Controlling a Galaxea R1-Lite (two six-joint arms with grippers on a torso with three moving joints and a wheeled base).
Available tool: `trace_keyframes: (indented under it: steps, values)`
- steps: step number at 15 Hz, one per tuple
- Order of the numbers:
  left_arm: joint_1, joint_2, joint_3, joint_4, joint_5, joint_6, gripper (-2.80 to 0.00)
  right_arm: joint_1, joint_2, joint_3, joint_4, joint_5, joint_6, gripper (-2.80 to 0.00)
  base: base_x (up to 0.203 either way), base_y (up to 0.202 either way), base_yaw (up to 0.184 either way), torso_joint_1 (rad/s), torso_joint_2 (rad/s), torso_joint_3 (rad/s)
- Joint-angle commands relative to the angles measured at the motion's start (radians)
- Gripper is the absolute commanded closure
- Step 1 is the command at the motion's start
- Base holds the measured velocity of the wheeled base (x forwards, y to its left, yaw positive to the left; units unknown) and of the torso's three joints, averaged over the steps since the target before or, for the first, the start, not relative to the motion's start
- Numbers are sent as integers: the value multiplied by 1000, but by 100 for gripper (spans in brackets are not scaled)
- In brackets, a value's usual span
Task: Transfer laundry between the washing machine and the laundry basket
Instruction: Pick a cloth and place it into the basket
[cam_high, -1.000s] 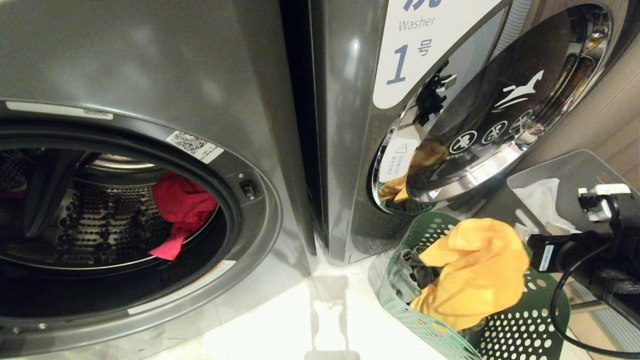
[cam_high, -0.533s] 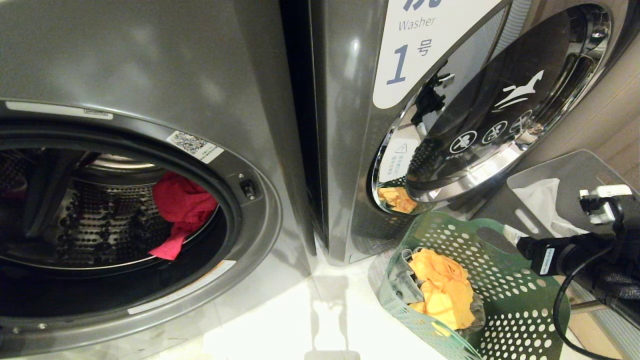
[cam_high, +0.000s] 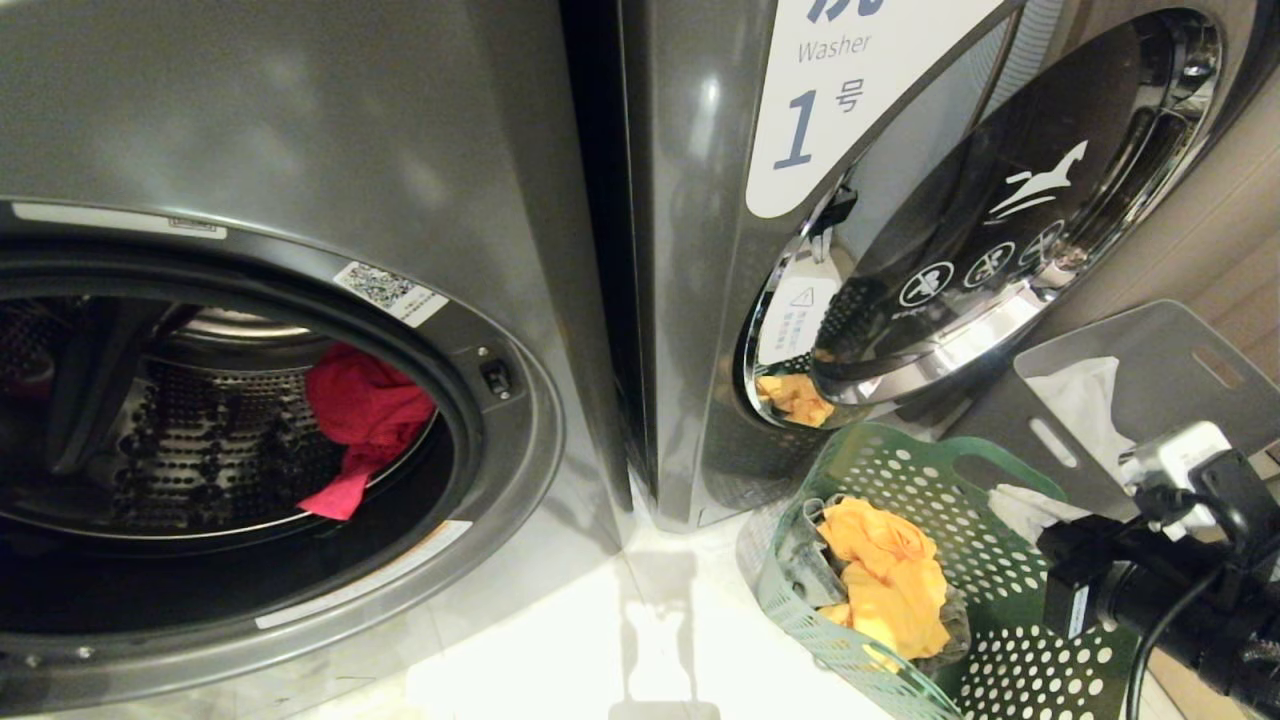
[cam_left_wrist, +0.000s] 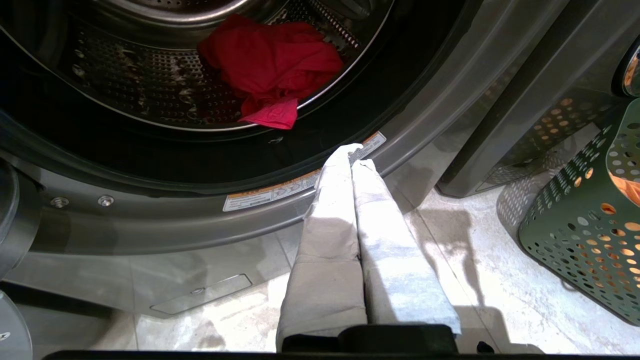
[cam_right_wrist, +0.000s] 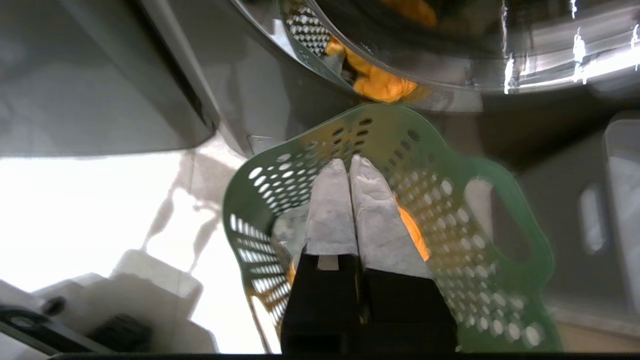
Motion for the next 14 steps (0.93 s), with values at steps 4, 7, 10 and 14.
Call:
trace_keyframes:
  steps: [4,7,10,14]
  values:
    - [0,2,40,-1,1,-1,0,37,-19,14,-37,-1,-52,0,0,0,0,0,0,0]
    - [0,2,40,-1,0,-1,0,38,-22,33,-37,0,-53,0,0,0,0,0,0,0]
    - [0,2,40,-1,0,-1,0,52,-25,35,-37,0,-55,0,0,-2,33,1,2,1]
    - [0,2,40,-1,1,-1,0,53,-22,35,-39,0,-59,0,0,-8,175,4,-2,3]
